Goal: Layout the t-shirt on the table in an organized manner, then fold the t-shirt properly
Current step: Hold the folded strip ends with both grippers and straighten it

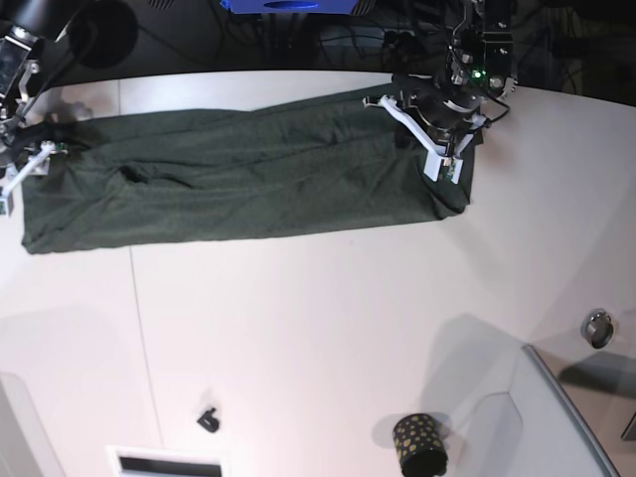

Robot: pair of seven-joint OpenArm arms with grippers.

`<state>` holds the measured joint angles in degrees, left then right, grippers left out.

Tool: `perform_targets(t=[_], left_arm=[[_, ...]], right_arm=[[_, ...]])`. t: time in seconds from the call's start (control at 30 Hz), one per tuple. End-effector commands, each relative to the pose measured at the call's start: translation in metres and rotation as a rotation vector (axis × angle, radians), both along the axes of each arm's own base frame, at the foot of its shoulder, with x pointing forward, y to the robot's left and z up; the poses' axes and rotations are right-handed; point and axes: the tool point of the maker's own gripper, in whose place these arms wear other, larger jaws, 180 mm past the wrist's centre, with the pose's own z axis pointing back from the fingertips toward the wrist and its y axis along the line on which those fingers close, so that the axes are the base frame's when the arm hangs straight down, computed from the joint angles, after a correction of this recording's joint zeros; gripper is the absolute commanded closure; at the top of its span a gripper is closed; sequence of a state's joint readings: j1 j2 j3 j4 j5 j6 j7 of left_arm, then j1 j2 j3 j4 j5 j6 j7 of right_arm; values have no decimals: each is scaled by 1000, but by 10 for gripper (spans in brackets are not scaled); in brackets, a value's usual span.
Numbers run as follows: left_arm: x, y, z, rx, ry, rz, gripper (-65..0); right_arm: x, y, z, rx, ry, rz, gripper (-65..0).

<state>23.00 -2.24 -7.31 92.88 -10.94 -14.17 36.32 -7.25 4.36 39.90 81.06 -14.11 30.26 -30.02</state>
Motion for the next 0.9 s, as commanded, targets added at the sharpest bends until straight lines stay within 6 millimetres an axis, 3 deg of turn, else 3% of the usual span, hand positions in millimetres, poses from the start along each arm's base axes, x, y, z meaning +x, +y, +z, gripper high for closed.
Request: perform_targets(t=[0.0, 0.13, 0.27, 0.47, 0.67, 0.87], left_arm=[[8, -1, 6, -12, -45, 2, 0], [-4, 8, -14, -2, 7, 8, 0], [-14, 10, -26, -3, 46, 13, 0], [-14, 10, -26, -3, 46, 13, 0], [-14, 10, -25, -3, 45, 13, 0], [-14, 10, -25, -3, 45, 13, 0]], right_arm=[[8, -5, 11, -18, -41, 0, -354], [-5, -23, 14, -27, -45, -68, -278], [-15, -29, 12, -30, -36, -92, -263], [-14, -39, 17, -73, -84, -156, -257], [-17, -41, 17, -76, -80, -165, -155], [-25, -39, 10, -70, -55, -158, -149]])
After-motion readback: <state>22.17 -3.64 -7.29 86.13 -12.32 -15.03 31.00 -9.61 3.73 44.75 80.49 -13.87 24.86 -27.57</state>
